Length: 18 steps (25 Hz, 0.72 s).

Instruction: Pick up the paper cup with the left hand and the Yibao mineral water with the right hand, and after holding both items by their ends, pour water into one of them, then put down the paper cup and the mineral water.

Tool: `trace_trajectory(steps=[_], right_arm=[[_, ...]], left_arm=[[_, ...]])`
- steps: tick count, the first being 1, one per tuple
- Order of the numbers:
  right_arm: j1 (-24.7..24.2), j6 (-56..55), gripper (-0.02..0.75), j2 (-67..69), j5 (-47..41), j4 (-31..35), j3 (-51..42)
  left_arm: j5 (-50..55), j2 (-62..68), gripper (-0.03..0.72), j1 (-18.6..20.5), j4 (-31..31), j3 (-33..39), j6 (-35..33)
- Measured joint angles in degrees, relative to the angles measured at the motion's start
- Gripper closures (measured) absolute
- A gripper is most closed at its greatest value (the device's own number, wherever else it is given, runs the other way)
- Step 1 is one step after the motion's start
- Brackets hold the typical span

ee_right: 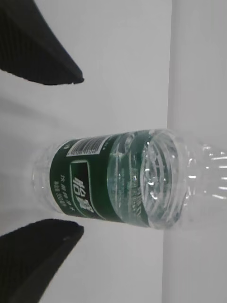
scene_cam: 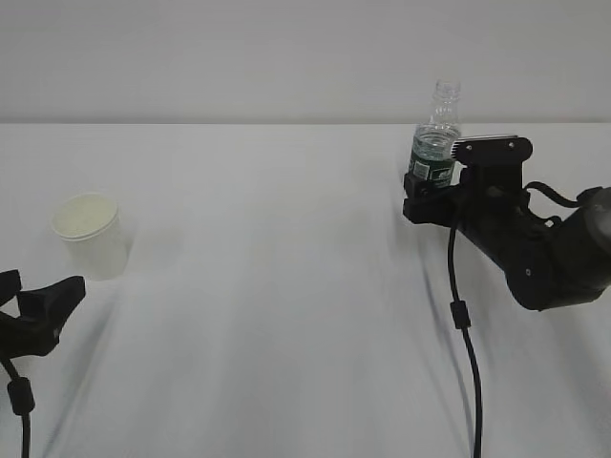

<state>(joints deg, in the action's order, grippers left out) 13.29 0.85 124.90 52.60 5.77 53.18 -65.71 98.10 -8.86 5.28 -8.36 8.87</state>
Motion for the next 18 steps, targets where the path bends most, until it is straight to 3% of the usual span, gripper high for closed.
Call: trace_trajectory(steps=[18], right_arm=[[-1.46, 0.56, 0.066, 2.78, -1.81, 0.90, 3.30]], left_arm=[[0.00, 0.00, 0.098, 0.00, 0.00, 0.00, 0.00]])
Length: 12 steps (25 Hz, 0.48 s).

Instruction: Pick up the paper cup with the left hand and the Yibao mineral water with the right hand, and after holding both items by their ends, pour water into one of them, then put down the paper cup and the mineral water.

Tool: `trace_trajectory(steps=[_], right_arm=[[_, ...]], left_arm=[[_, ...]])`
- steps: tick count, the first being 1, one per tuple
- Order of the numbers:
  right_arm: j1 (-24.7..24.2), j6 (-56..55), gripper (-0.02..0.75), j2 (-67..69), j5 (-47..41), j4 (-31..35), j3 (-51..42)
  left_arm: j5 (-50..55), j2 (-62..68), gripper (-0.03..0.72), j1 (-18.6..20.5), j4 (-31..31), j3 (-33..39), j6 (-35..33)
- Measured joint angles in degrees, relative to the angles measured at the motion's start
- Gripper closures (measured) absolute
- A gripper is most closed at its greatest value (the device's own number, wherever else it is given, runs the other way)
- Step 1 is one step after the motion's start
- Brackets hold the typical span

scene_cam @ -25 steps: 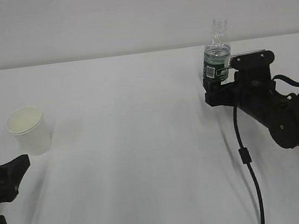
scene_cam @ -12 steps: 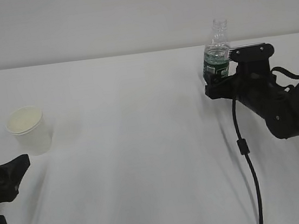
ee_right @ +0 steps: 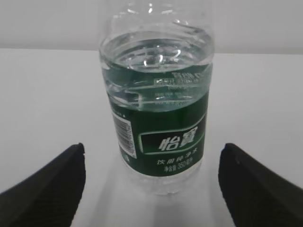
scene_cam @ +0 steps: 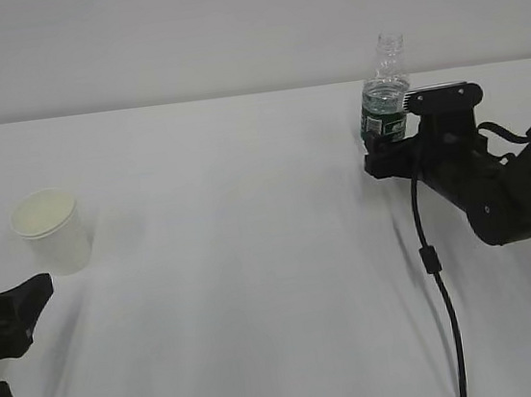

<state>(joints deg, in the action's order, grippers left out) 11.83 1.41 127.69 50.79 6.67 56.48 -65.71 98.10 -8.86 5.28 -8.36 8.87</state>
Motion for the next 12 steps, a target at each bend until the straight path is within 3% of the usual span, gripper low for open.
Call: trace_trajectory(steps=[12], right_arm=[[0.00, 0.00, 0.071, 2.35, -2.34, -0.29, 3.81]], left_arm=[[0.00, 0.00, 0.121, 0.00, 0.00, 0.00, 0.00]])
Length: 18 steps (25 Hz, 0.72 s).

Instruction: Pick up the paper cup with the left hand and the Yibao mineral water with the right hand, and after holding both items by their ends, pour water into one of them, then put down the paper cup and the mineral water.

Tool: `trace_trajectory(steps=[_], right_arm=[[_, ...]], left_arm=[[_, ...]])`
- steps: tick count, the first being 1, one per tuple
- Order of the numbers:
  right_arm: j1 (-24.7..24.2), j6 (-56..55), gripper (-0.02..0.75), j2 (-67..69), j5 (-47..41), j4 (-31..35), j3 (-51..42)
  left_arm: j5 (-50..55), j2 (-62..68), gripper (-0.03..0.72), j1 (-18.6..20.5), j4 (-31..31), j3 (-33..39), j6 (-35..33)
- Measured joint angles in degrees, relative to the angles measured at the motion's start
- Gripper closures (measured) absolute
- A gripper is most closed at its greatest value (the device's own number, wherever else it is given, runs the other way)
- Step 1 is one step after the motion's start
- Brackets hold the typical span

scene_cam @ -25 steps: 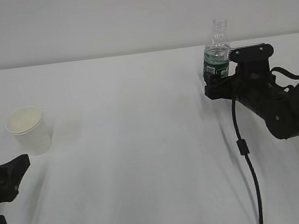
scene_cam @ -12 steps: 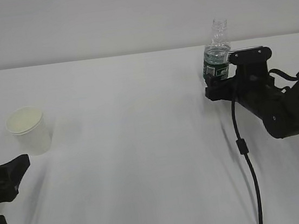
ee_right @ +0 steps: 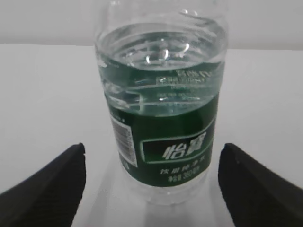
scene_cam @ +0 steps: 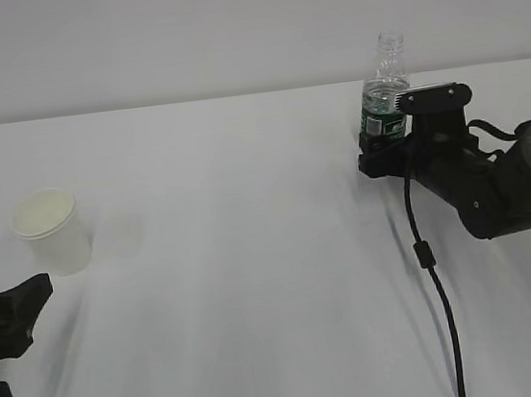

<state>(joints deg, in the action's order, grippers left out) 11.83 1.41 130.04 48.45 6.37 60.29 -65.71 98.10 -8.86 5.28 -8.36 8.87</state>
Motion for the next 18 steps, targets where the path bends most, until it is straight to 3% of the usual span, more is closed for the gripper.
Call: trace_trajectory(steps=[18], right_arm=[[-0.50, 0.00, 0.072, 0.03, -0.09, -0.06, 0.25]], left_arm=[[0.00, 0.00, 0.090, 0.00, 0.00, 0.00, 0.00]])
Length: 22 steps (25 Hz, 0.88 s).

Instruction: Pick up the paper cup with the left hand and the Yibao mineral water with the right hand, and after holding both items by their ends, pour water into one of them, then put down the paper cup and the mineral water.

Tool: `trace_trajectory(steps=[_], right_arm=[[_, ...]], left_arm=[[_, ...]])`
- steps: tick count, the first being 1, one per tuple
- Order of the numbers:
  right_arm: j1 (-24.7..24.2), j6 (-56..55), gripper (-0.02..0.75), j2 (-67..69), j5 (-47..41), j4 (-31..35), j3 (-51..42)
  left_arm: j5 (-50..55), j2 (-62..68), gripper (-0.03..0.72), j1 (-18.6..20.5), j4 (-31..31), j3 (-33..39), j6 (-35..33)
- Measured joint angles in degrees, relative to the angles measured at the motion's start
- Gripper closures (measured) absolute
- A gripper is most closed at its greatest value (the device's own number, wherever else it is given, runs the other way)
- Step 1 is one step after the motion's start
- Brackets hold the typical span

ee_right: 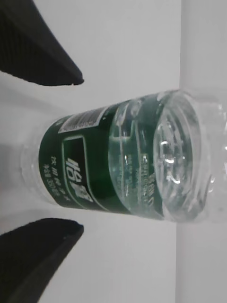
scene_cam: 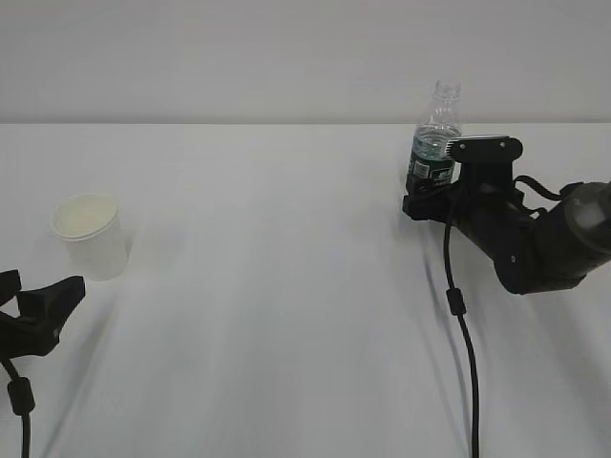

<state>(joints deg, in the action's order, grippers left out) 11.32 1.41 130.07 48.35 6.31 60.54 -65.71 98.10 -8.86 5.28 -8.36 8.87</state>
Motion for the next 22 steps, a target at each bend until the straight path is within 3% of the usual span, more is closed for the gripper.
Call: trace_trajectory(steps=[22], right_arm=[[0.00, 1.32, 0.073, 0.22, -2.81, -0.14, 4.55]], left_arm=[[0.00, 0.00, 0.095, 0.00, 0.00, 0.00, 0.00]])
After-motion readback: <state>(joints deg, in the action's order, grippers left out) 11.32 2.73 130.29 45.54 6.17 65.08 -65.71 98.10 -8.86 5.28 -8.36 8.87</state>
